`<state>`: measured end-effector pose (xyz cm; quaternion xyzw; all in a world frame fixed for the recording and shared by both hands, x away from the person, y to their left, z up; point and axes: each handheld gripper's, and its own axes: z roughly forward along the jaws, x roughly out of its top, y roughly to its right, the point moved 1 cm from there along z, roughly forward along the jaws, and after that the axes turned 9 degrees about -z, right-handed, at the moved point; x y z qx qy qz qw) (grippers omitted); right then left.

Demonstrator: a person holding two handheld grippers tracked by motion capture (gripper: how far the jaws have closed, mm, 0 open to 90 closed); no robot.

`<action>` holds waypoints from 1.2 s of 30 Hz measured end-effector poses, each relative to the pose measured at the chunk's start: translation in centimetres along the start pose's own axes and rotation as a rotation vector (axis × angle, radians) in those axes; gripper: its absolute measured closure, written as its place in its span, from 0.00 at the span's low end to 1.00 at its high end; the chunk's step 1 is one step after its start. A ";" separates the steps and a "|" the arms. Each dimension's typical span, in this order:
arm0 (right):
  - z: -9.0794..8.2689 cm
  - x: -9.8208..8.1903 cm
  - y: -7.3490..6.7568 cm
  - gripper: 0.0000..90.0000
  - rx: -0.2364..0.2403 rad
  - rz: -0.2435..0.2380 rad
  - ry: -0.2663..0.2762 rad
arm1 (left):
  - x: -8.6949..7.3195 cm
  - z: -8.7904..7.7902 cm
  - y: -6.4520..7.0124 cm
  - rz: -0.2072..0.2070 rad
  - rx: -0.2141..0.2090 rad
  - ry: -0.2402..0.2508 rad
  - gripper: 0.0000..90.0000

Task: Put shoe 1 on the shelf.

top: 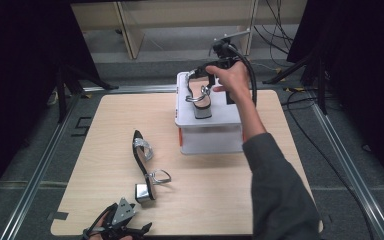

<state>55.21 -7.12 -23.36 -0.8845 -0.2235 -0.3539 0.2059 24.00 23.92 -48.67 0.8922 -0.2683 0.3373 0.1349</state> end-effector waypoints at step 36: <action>2.9 -26.3 -5.5 0.48 0.352 -0.434 -0.099 | 0.2 -0.6 -1.1 -0.068 0.058 0.063 0.18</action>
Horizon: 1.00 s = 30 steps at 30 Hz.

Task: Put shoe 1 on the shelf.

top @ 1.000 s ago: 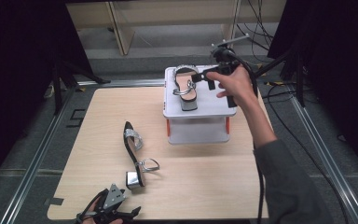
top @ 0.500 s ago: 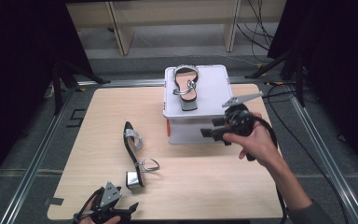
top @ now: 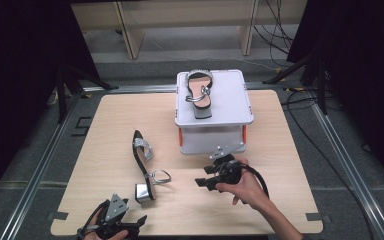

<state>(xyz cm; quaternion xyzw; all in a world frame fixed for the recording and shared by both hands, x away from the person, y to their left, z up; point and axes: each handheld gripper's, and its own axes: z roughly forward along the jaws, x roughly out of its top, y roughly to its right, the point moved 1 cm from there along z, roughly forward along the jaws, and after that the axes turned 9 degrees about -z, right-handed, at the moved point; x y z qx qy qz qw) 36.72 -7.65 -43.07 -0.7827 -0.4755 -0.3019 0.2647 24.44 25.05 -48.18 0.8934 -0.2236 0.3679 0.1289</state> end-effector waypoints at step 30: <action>11.3 2.3 -2.9 0.60 0.023 -0.136 -0.018 | -0.1 0.3 0.4 0.016 -0.011 -0.031 0.18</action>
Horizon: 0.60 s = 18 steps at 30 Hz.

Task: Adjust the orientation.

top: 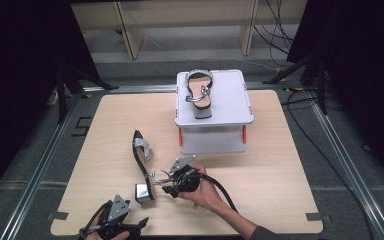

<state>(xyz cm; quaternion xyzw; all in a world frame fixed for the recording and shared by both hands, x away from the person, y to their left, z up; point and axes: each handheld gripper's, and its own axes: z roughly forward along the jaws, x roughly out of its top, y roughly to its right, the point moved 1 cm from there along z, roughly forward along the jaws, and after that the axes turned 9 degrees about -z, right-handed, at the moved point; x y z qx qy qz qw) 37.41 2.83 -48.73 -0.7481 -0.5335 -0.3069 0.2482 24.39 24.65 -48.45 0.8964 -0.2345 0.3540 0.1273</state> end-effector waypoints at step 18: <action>-1.3 0.7 0.9 0.90 -0.016 0.046 0.092 | 0.3 -1.0 -0.6 -0.069 0.035 0.105 0.19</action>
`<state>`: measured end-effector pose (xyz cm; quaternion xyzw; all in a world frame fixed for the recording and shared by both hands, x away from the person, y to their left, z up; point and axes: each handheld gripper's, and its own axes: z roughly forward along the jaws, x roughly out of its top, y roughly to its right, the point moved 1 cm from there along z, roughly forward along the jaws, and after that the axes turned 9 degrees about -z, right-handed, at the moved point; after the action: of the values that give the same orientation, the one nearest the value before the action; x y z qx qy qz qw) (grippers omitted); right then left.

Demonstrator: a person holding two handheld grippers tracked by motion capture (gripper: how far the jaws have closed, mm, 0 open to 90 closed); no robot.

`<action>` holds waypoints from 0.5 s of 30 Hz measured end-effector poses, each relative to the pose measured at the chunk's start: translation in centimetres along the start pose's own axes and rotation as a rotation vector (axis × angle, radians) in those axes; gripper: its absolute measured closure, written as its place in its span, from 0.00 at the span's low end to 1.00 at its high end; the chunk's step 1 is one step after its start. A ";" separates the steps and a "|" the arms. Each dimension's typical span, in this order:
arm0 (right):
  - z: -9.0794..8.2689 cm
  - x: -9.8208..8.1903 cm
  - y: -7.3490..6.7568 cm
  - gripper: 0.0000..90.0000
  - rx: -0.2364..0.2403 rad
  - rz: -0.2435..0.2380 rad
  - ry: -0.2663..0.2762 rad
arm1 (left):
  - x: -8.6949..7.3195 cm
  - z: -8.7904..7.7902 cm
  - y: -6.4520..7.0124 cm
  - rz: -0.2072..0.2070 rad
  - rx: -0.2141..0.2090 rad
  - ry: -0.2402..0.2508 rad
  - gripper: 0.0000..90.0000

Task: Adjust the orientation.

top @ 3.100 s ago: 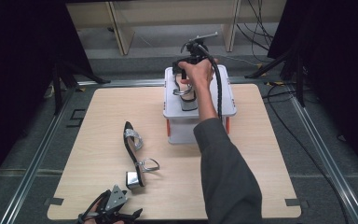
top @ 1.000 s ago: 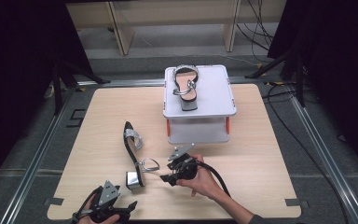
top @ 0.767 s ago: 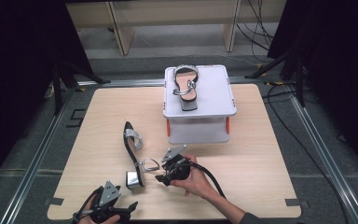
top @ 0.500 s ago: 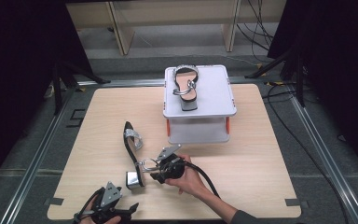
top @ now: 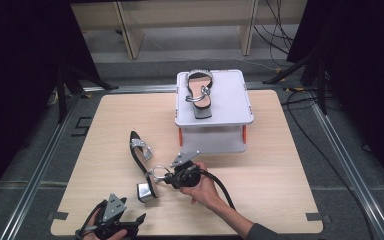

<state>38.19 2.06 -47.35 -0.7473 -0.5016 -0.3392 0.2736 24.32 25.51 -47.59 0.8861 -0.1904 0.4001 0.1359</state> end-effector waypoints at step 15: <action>-6.9 0.2 -0.3 0.94 -0.042 -0.097 0.033 | 0.2 0.2 -0.6 0.069 -0.012 0.019 0.19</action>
<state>36.38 -2.89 -42.85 -0.7219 -0.5257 -0.3746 0.2493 24.85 25.91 -47.56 0.8742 -0.2222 0.4120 0.1293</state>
